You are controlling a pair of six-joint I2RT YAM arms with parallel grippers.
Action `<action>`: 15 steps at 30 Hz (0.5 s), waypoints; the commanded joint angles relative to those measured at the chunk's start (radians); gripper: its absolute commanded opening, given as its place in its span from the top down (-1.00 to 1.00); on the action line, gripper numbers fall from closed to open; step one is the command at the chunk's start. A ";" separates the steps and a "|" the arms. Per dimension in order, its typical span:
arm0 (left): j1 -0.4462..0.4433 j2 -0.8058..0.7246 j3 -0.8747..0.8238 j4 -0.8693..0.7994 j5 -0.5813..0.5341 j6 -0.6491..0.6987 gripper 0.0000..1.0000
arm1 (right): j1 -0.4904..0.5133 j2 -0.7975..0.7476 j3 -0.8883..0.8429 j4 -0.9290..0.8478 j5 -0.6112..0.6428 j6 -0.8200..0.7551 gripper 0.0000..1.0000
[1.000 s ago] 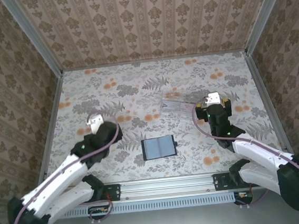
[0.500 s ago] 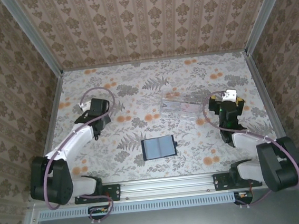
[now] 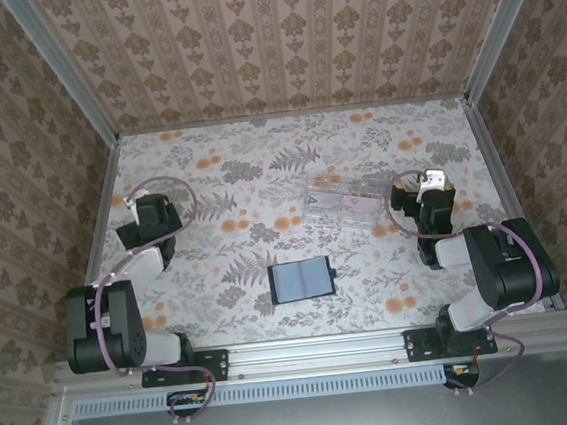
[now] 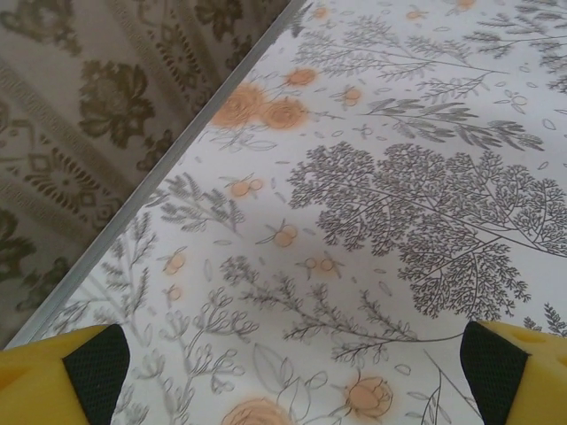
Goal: Take the credit cards out of the card holder
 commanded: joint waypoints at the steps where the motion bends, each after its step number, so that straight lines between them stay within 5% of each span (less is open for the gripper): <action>1: 0.002 0.039 -0.063 0.284 0.052 0.105 -1.00 | -0.006 0.001 0.030 0.003 -0.030 0.010 -1.00; 10: -0.028 0.115 -0.159 0.541 0.251 0.218 -1.00 | 0.025 0.011 0.066 -0.049 0.028 -0.008 -1.00; 12: -0.028 0.169 -0.200 0.697 0.254 0.246 -1.00 | 0.025 0.011 0.067 -0.051 0.028 -0.008 -1.00; 15: -0.029 0.159 -0.192 0.660 0.234 0.229 -1.00 | 0.027 0.012 0.067 -0.051 0.027 -0.007 -1.00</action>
